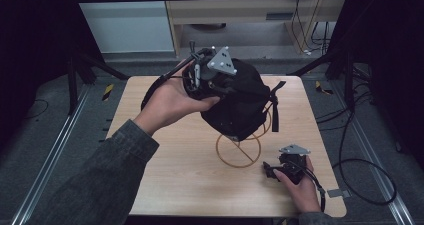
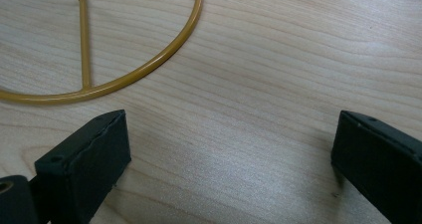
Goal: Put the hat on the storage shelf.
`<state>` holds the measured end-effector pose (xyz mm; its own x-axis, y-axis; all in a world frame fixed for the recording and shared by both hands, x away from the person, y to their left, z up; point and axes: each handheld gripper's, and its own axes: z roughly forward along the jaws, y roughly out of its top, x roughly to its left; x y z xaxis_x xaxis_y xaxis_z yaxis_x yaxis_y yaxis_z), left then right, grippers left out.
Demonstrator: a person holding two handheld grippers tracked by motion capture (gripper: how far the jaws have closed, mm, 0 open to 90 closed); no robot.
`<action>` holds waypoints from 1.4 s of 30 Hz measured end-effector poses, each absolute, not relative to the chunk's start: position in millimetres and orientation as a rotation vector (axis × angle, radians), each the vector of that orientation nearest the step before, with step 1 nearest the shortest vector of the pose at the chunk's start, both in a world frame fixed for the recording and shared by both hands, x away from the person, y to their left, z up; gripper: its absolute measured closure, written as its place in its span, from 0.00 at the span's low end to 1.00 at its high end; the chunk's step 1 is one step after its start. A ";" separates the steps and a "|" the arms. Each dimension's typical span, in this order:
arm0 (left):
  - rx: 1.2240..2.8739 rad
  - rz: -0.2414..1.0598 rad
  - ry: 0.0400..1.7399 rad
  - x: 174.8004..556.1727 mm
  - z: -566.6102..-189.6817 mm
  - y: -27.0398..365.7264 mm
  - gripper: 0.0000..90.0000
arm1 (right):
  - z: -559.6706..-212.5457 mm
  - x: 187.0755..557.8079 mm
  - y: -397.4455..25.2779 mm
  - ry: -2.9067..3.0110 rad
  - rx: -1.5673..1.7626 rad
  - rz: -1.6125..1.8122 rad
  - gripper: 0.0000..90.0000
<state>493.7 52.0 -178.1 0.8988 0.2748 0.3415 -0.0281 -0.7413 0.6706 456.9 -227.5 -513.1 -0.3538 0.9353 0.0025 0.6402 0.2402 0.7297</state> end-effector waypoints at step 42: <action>2.462 0.482 0.216 529.6 -217.8 8.6 0.81 | -512.9 457.4 -227.6 2.085 1.439 0.901 0.02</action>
